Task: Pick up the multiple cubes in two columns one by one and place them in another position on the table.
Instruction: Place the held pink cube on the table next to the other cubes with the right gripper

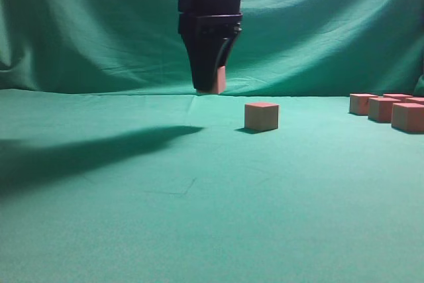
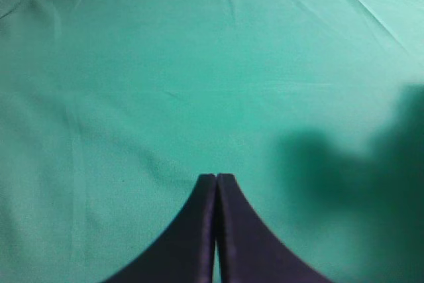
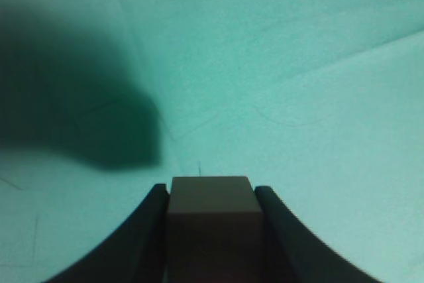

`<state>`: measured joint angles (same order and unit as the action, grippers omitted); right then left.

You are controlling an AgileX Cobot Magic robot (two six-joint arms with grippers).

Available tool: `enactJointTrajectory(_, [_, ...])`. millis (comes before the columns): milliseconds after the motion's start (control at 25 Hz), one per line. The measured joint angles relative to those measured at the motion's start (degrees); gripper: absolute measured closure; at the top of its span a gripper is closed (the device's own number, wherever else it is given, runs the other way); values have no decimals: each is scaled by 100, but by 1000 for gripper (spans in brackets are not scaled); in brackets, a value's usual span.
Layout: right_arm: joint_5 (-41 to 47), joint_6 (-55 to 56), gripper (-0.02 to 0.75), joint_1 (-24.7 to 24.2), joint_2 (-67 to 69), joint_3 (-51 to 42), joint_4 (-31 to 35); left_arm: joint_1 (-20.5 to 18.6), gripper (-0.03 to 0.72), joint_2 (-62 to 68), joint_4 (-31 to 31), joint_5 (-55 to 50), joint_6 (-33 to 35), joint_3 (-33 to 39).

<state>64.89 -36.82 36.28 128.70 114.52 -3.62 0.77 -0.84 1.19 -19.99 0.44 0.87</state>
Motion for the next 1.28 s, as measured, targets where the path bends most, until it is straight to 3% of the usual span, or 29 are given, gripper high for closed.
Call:
enactJointTrajectory(320, [-38, -389, 456, -269, 84, 0, 280, 0, 688, 0, 0, 0, 0, 0])
enactJointTrajectory(1280, [-286, -615, 456, -380, 529, 11, 536, 0, 688, 0, 0, 0, 0, 0])
